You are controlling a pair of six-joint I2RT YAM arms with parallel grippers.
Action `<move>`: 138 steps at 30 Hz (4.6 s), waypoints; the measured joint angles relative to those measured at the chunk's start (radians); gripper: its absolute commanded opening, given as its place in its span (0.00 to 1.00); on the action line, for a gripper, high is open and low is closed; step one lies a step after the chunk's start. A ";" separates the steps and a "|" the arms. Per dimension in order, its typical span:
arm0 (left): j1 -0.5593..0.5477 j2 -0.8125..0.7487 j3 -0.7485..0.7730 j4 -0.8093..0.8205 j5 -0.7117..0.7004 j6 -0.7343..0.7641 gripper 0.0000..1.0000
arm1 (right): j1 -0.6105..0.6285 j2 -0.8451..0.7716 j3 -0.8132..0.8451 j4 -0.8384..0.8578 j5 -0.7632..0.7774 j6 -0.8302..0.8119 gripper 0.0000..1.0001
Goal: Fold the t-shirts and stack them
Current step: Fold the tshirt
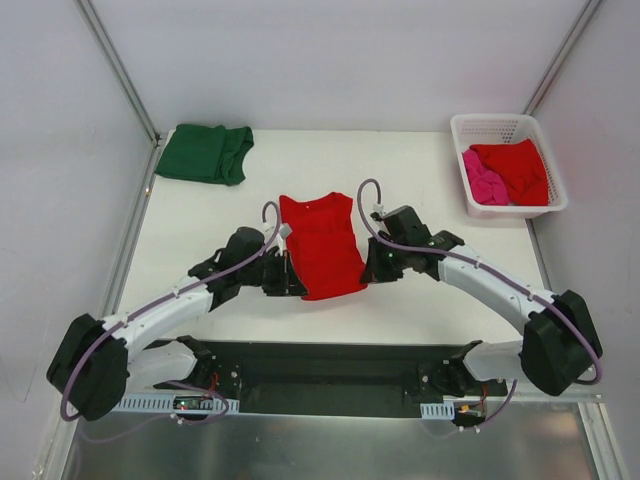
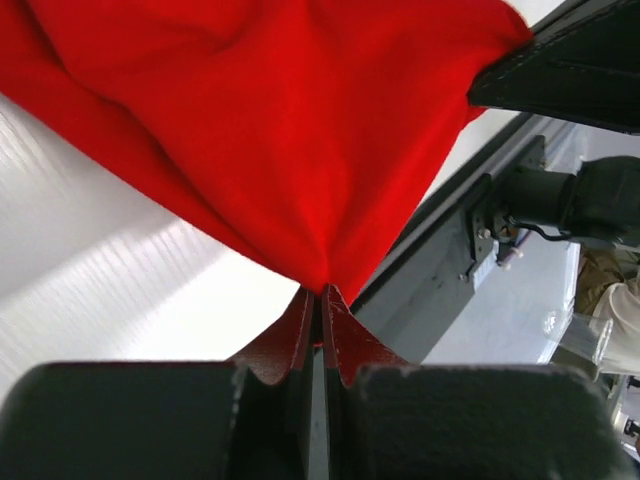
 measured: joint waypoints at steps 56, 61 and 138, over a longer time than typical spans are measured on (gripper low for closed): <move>0.188 0.114 0.231 -0.005 -0.315 0.165 0.00 | -0.047 0.447 0.514 0.053 0.043 -0.229 0.01; 0.216 0.275 0.267 0.063 -0.264 0.163 0.00 | -0.096 0.510 0.548 0.071 0.000 -0.207 0.01; -0.038 -0.193 0.213 -0.283 -0.103 -0.023 0.00 | 0.082 0.058 0.378 -0.319 0.067 -0.066 0.01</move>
